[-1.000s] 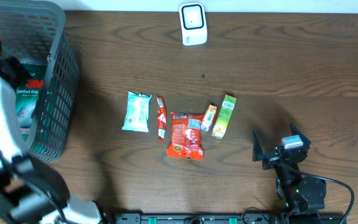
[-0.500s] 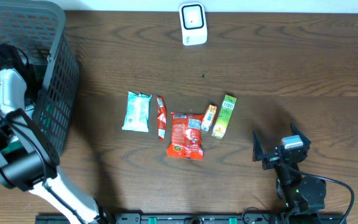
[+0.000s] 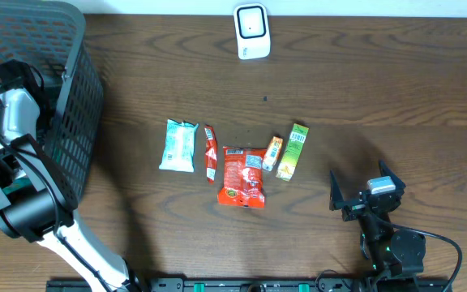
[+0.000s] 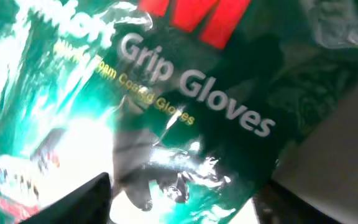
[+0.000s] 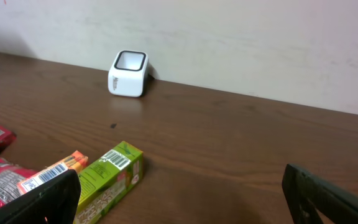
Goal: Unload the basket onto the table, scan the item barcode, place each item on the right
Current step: 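Grasp the green 3M gloves pack in the basket with the left gripper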
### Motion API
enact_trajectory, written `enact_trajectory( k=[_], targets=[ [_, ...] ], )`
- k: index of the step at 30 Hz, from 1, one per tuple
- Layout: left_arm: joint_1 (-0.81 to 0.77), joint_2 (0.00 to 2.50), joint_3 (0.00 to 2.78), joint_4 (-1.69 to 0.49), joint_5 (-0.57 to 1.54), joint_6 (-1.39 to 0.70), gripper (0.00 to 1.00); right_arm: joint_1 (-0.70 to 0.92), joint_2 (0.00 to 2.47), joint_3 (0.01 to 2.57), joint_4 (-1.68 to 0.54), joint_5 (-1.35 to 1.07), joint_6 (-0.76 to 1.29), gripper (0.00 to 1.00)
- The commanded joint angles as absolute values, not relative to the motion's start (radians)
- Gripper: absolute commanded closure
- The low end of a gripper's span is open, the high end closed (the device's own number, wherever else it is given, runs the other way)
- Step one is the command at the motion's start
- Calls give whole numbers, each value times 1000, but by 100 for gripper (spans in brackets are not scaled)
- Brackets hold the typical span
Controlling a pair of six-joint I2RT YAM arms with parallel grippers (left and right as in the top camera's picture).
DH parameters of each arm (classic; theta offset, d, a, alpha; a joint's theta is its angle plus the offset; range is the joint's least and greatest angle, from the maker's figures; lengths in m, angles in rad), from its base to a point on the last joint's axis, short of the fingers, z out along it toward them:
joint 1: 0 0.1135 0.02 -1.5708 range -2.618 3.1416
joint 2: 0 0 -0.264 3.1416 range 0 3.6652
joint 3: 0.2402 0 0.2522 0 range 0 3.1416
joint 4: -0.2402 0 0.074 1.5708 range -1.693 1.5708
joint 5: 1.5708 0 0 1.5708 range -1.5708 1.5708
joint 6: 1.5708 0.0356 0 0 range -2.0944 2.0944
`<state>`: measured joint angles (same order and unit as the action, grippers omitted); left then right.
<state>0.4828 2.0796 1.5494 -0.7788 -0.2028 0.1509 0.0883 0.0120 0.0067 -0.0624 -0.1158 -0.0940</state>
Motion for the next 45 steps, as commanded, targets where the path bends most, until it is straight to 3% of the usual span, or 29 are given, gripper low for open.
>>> enact_trajectory(
  k=[1, 5, 10, 18, 26, 36, 41, 45],
  targets=[
    [498, 2127, 1542, -767, -335, 91, 34, 93, 7, 6, -65, -117, -83, 1],
    [516, 2127, 1542, -754, -335, 79, 50, 93, 7, 6, -65, -117, -83, 1],
    [551, 2126, 1542, -743, -335, 64, 57, 93, 7, 6, -65, -117, -83, 1],
    [571, 2116, 1551, -729, -334, 50, 91, 93, 7, 6, -65, -117, -83, 1],
    [562, 1967, 1555, -712, -334, -7, 93, 93, 7, 6, -65, -117, -83, 1],
    [559, 1581, 1555, -662, -312, -142, 93, 93, 7, 6, -65, -117, -83, 1],
    [559, 1434, 1555, -645, -175, -145, 93, 93, 7, 6, -65, -117, -83, 1],
    [559, 1333, 1555, -640, 81, -145, 93, 93, 7, 6, -65, -117, -83, 1]
  ],
)
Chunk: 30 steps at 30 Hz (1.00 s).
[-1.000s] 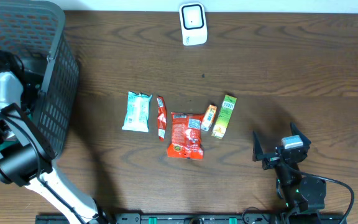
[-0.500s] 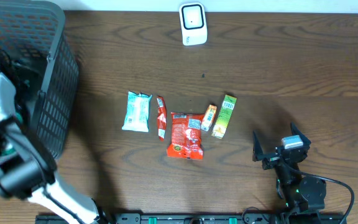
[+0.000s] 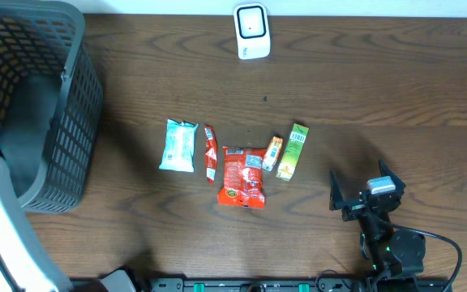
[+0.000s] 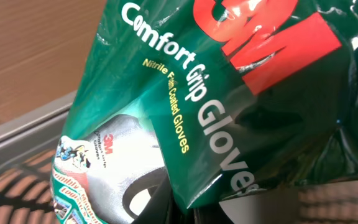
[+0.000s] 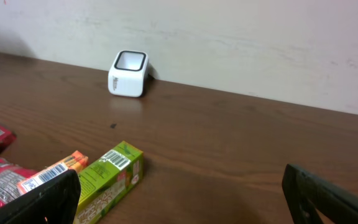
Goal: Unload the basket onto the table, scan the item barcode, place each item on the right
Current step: 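Grasp the green 3M gloves pack in the basket with the left gripper, then lift the gloves pack out and lay it on the table center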
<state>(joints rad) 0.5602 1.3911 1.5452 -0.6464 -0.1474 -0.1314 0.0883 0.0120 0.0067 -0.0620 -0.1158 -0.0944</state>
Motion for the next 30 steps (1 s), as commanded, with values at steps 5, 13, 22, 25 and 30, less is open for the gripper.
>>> enact_trajectory(
  k=[5, 13, 22, 25, 30],
  targets=[
    [559, 1225, 1556, -607, 477, -145, 93, 93, 7, 6, -65, -117, -83, 1],
    [542, 1143, 1556, -617, 1087, -170, 93, 93, 7, 6, -65, -117, -83, 1],
    [308, 1285, 1520, -939, 1227, -30, 93, 93, 7, 6, -65, -117, -83, 1],
    [204, 1369, 1483, -979, 1258, 19, 92, 93, 7, 6, -65, -117, -83, 1],
    [84, 1543, 1457, -980, 1430, 102, 93, 93, 7, 6, -65, -117, -83, 1]
  ],
)
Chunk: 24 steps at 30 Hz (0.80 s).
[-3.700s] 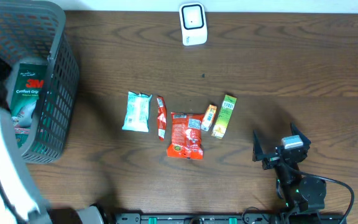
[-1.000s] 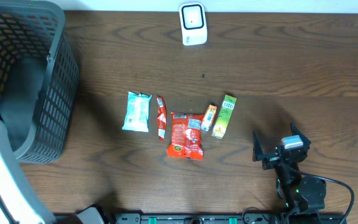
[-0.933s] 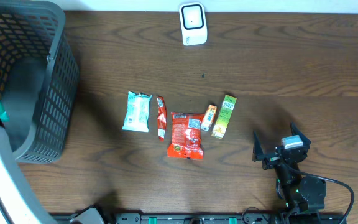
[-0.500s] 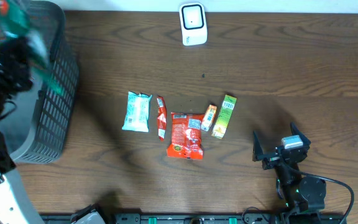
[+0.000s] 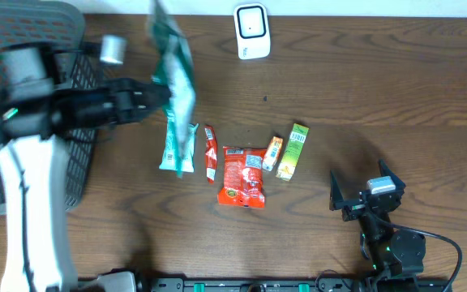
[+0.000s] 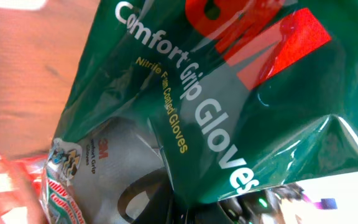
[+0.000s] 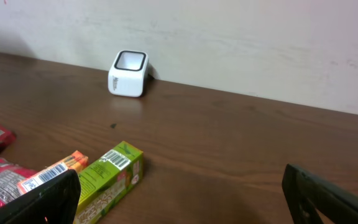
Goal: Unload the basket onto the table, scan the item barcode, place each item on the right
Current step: 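Lift the gloves pack out and lay it on the table center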
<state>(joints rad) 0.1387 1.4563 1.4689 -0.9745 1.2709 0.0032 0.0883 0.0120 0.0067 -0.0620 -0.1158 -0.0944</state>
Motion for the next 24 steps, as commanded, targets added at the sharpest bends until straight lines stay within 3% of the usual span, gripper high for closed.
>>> enact_trajectory(
  k=[1, 19, 22, 24],
  targets=[
    [68, 1579, 1457, -979, 1437, 106, 92, 93, 7, 6, -65, -117, -83, 1],
    [-19, 2057, 1457, -979, 1488, 221, 92, 93, 7, 6, -65, -117, -83, 1],
    [-17, 2099, 1457, -977, 1438, 221, 78, 93, 7, 6, -65, -117, -83, 1],
    [-17, 2102, 1457, -976, 1361, 219, 78, 93, 7, 6, -65, -117, -83, 1]
  ],
)
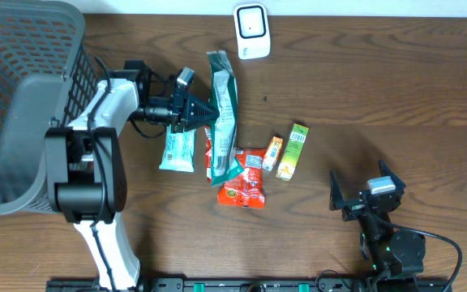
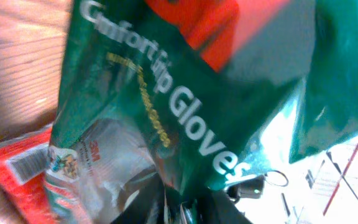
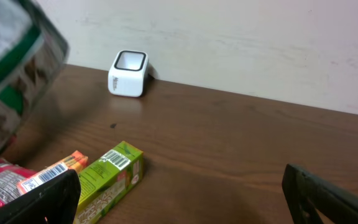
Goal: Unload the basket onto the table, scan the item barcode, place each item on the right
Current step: 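Lift the gloves pack out and lay it on the table center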
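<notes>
My left gripper (image 1: 199, 112) is shut on a green bag of 3M Comfort Grip Gloves (image 1: 222, 109). It holds the bag edge-on above the row of snacks, a little below and left of the white barcode scanner (image 1: 251, 31). The bag's printed front (image 2: 185, 93) fills the left wrist view, pinched at its lower edge by my left gripper (image 2: 185, 210). From the right wrist the bag (image 3: 14, 74) shows at far left and the scanner (image 3: 129, 73) by the wall. My right gripper (image 1: 363, 195) rests open at the front right, holding nothing.
A dark mesh basket (image 1: 23, 105) stands at the left edge. On the table lie a light blue packet (image 1: 178, 146), a red stick pack (image 1: 210, 158), a red pouch (image 1: 246, 191), a small orange pack (image 1: 272, 152) and a green box (image 1: 293, 151).
My left gripper has carried the glove bag to the right, from beside the basket to a spot over the snacks just below the scanner. The right arm has not moved.
My left gripper was down in the basket right over the glove bag. Then it held the bag above the basket's rim. Then arm and bag were over the table beside the basket, and now the bag hangs close to the scanner. My right gripper stayed still throughout.
</notes>
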### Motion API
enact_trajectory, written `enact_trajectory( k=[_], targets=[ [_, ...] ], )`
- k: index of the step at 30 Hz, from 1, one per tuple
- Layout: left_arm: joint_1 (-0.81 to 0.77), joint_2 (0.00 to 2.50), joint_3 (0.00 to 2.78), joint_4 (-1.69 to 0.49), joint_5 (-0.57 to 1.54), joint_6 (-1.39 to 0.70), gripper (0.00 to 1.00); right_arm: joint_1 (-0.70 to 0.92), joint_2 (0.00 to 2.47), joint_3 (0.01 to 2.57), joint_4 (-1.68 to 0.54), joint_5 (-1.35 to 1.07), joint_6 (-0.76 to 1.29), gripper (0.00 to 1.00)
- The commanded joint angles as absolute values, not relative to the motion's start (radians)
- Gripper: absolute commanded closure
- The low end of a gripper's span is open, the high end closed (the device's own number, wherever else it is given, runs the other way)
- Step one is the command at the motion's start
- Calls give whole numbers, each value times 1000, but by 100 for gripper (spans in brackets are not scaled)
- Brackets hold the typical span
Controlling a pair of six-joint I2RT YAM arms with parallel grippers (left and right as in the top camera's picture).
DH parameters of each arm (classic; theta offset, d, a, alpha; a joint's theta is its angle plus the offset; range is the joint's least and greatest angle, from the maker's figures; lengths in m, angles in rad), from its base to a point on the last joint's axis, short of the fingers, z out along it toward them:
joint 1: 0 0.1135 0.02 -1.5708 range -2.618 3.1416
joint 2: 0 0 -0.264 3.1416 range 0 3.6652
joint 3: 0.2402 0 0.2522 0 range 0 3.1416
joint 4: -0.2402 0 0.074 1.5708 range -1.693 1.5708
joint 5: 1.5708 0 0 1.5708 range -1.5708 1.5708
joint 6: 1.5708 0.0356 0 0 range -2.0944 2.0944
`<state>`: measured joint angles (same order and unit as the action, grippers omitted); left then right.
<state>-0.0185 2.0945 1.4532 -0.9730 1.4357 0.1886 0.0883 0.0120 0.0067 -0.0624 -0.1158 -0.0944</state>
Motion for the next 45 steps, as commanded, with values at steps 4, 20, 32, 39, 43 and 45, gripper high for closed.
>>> enact_trajectory(
  k=[4, 20, 32, 39, 43, 45],
  targets=[
    [-15, 2085, 1467, -976, 1225, 166, 51, 93, 7, 6, -65, -117, -83, 1],
    [-16, 1738, 1506, -965, 590, -115, 21, 93, 7, 6, -65, -117, -83, 1],
    [-18, 1392, 1506, -968, 234, -163, 19, 93, 7, 6, -65, -117, -83, 1],
    [-19, 1293, 1505, -1002, 36, -170, 18, 93, 7, 6, -65, -117, -83, 1],
    [-19, 1291, 1505, -1002, 36, -170, 18, 93, 7, 6, -65, -117, -83, 1],
    [-19, 1293, 1505, -1002, 36, -170, 18, 93, 7, 6, -65, -117, -83, 1]
  ],
)
